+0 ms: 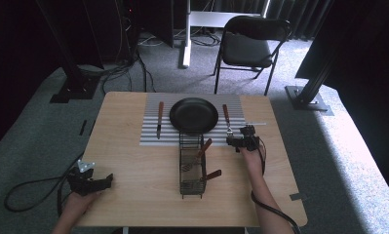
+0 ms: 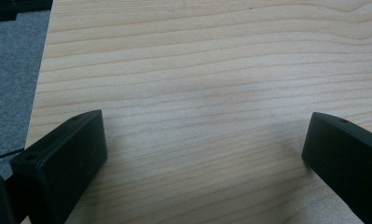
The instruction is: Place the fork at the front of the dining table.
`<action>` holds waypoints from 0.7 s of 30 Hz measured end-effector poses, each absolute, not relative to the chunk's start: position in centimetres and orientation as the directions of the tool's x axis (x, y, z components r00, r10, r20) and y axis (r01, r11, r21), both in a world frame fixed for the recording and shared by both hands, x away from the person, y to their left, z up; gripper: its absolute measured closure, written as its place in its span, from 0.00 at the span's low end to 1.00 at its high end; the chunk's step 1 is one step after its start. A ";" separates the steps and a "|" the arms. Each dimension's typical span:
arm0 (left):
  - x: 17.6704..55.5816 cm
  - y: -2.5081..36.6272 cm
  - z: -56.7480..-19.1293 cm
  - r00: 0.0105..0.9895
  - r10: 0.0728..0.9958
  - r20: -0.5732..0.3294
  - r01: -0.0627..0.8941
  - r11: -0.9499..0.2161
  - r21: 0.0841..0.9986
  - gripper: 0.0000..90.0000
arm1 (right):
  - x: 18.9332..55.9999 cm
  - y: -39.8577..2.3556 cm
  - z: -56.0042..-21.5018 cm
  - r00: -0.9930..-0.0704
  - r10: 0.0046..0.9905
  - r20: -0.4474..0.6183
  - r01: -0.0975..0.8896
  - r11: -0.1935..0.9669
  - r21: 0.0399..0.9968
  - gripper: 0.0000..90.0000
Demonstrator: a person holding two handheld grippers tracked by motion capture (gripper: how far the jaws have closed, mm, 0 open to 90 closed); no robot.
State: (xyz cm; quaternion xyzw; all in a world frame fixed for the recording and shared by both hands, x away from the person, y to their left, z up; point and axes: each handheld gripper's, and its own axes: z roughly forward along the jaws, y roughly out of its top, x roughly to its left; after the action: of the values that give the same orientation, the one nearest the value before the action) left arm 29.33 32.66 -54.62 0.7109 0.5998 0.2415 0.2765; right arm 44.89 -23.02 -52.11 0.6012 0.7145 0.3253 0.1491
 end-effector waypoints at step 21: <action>29.3 32.7 -54.6 0.164 0.986 0.012 0.719 -0.127 0.683 0.00 | 39.3 -25.1 -52.4 -0.177 0.975 0.134 0.689 0.025 0.725 0.14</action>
State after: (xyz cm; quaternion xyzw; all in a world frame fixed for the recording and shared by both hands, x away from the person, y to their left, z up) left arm 29.33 32.66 -54.62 0.7109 0.5998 0.2415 0.2765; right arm 39.35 -25.08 -52.42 0.6070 0.6852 0.3447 0.2078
